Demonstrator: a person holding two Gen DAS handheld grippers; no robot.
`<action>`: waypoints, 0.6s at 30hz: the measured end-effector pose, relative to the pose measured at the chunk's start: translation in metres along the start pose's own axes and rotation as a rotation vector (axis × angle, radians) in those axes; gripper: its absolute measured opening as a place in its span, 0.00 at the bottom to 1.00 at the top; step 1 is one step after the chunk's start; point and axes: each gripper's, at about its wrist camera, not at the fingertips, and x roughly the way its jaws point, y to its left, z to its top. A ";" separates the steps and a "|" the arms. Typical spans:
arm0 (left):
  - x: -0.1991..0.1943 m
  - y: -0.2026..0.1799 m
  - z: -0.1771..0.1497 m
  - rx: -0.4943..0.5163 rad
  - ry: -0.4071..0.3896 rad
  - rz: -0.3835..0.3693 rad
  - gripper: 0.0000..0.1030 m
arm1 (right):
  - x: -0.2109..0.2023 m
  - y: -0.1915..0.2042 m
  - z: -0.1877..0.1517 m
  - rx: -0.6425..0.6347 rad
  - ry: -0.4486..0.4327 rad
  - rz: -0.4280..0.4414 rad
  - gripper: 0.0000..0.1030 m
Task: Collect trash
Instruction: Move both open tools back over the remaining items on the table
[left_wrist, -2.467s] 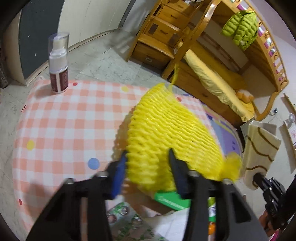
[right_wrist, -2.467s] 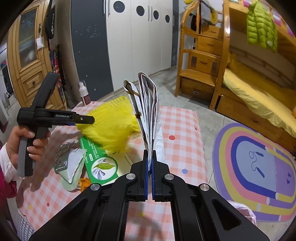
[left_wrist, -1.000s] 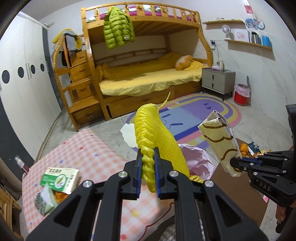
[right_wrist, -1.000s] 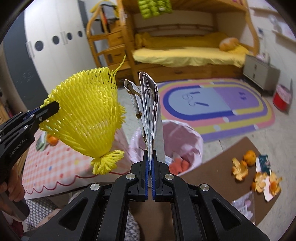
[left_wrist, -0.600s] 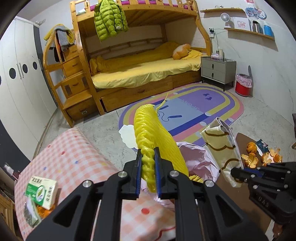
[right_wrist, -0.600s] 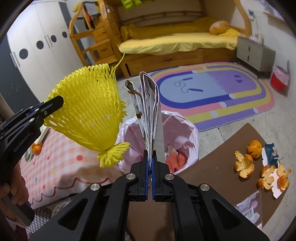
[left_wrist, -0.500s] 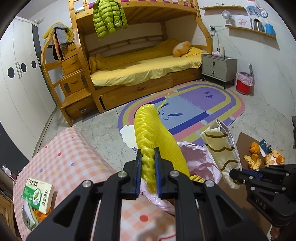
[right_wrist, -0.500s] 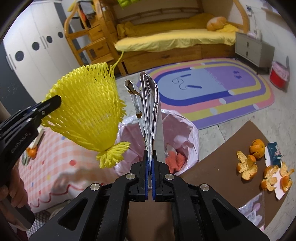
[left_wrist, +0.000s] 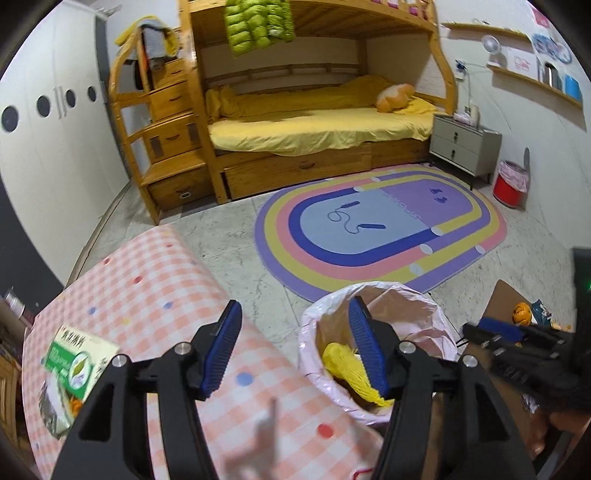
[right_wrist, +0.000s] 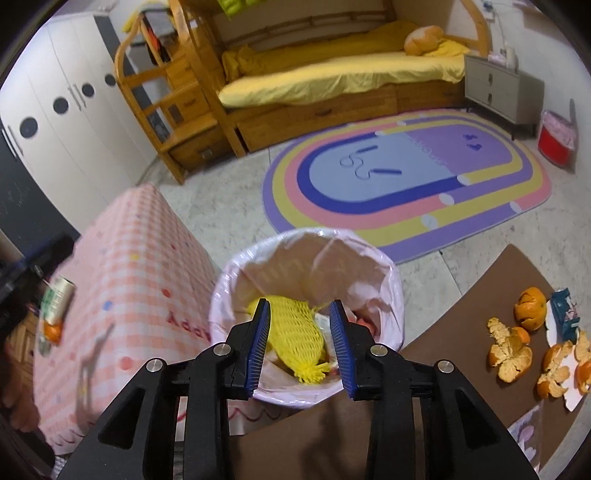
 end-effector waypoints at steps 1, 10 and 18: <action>-0.005 0.005 -0.003 -0.012 -0.001 0.003 0.57 | -0.008 0.003 0.000 -0.004 -0.013 -0.001 0.33; -0.053 0.043 -0.026 -0.101 -0.022 0.028 0.57 | -0.068 0.054 -0.013 -0.106 -0.076 0.090 0.33; -0.091 0.085 -0.059 -0.202 -0.019 0.072 0.57 | -0.088 0.128 -0.022 -0.282 -0.074 0.189 0.33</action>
